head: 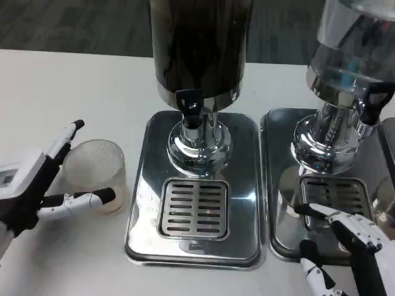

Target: Grasp the cup under the faucet to collect the drink, then remove the cup.

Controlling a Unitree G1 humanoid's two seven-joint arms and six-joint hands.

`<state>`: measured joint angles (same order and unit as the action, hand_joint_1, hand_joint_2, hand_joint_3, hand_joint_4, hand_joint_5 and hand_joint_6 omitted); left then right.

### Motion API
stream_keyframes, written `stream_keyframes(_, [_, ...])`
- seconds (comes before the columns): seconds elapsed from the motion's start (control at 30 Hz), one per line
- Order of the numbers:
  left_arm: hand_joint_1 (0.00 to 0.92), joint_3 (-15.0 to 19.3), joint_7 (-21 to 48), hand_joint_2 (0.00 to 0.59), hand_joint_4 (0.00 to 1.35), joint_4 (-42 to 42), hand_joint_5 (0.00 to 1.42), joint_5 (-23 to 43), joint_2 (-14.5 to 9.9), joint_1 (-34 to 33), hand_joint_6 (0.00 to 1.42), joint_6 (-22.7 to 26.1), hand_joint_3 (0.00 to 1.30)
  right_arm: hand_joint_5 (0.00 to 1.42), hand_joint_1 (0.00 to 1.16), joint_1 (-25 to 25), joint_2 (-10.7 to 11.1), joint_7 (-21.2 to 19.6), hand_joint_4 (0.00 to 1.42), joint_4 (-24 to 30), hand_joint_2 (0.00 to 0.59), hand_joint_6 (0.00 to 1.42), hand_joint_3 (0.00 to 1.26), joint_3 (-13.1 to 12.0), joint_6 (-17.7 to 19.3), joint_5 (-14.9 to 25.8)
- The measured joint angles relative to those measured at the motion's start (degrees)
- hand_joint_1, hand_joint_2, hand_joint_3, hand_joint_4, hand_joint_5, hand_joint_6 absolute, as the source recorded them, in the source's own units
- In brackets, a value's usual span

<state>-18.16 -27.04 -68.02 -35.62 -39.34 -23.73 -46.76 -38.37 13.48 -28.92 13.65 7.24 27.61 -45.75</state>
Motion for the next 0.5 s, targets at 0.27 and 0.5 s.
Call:
stream_keyframes(0.27, [0.145, -1.03, -1.96, 0.043, 0.07, -1.13, 0.27, -0.76, 1.21, -0.9, 0.37, -0.18, 0.0, 0.34, 0.3, -0.05, 0.02, -0.15, 0.35, -0.21, 0.454, 0.26, 0.39, -0.04, 0.0, 0.15])
stream_keyframes(0.5, [0.148, -1.33, -3.55, 0.047, 0.07, -1.65, 0.26, -1.01, 1.77, -1.55, 0.38, -0.51, 0.0, 0.35, 0.3, 0.29, 0.09, -0.14, 0.36, -0.52, 0.454, 0.26, 0.39, -0.28, 0.0, 1.21])
